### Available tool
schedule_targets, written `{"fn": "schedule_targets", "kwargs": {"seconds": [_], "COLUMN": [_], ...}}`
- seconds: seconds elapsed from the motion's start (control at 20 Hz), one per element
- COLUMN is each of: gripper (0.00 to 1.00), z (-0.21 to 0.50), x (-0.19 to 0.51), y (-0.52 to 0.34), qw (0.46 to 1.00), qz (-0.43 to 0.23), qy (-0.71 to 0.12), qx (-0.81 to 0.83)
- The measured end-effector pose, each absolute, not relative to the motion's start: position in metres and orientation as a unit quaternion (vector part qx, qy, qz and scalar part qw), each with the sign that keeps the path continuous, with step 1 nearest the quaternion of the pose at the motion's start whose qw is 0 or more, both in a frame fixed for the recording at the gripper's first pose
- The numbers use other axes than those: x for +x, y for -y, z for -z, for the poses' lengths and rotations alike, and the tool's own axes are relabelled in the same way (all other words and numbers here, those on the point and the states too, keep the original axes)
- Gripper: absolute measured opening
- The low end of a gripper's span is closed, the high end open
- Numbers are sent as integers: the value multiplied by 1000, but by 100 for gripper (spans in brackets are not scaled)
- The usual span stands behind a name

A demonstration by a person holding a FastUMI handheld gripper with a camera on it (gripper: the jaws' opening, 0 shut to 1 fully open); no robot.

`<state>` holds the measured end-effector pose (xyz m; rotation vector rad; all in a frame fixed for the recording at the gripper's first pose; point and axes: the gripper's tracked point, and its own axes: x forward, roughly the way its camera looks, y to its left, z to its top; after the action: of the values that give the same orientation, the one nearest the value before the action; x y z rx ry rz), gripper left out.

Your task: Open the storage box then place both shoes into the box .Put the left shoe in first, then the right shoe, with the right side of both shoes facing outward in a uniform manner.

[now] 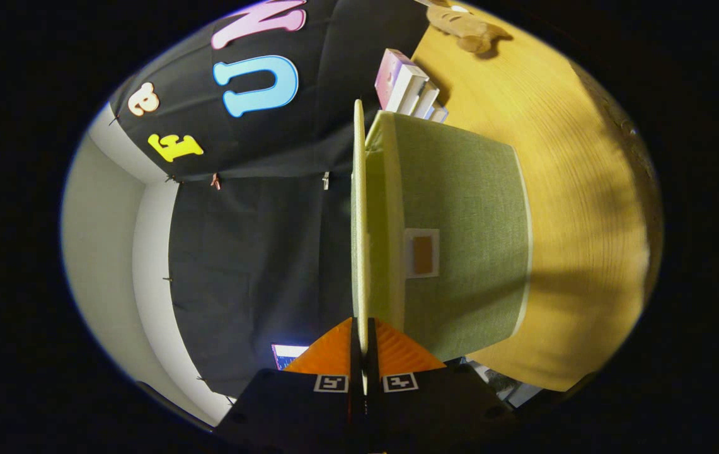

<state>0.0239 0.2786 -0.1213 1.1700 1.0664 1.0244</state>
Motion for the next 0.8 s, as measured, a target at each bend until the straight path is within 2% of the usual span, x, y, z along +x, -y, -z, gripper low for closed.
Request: {"fn": "schedule_targets", "kwargs": {"seconds": [0.25,0.45,0.8], "gripper": [5,5,5], "z": [101,68,-9], "x": [27,34,43], "y": [-289,-303,-369], "qw": [640,658,683], "qz": [-415,-389,-396], "qy": [-454,-461,-470], "qx": [461,450,396]}}
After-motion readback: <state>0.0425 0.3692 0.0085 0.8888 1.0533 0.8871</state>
